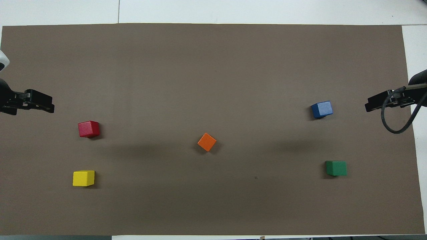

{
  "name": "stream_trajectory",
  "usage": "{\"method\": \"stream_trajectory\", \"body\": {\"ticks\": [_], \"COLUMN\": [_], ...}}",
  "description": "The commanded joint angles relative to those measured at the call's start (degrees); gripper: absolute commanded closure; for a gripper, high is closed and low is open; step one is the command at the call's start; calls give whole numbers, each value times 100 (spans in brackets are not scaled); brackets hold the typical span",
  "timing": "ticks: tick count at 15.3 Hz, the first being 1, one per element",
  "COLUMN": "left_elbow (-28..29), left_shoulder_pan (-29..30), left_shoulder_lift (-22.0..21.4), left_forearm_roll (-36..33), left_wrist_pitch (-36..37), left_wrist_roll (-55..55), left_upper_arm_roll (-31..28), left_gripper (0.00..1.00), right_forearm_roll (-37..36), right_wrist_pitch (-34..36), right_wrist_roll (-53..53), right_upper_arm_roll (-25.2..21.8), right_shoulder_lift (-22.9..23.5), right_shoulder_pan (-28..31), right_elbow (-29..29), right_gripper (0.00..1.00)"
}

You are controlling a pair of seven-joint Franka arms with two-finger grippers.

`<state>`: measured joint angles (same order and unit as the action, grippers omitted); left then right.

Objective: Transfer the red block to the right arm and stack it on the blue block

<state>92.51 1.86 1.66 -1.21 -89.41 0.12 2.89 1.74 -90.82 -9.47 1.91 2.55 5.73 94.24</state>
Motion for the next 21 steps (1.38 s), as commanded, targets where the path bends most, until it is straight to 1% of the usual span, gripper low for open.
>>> {"method": "stream_trajectory", "body": {"ticks": [1,5,7,12,14,15,17,19,21], "left_elbow": [12,65,257,653,1126,1407,1873,2121,2166], "left_shoulder_pan": [-63,-63,-63,-63,-54,-20,7,-2,16], "left_shoulder_lift": [1,-17,-61,9,-34,-95,-219,-193,-27], "left_forearm_roll": [-72,-72,-72,-72,-72,-72,-72,-72,-72], "left_wrist_pitch": [-77,-68,-103,-647,-1137,-1488,-1920,-2359,-2651], "left_wrist_roll": [-12,6,-20,-20,-20,-12,-20,-29,-56], "left_upper_arm_roll": [-61,-113,-105,-272,-280,-280,-280,-280,-280], "left_gripper": [0,0,0,0,0,0,0,0,0], "right_forearm_roll": [72,-7,-16,-113,-104,-104,-104,-104,-104], "right_wrist_pitch": [73,-163,-278,-287,-278,-261,-296,-296,-261], "right_wrist_roll": [85,85,86,112,129,121,112,121,121], "right_upper_arm_roll": [46,37,37,37,46,46,46,46,46], "right_shoulder_lift": [-53,-52,-52,-52,-52,-52,-52,-52,-61], "right_shoulder_pan": [86,95,95,86,86,77,60,60,60], "right_elbow": [15,6,15,24,24,24,15,32,50], "right_gripper": [0,0,0,0,0,0,0,0,0]}}
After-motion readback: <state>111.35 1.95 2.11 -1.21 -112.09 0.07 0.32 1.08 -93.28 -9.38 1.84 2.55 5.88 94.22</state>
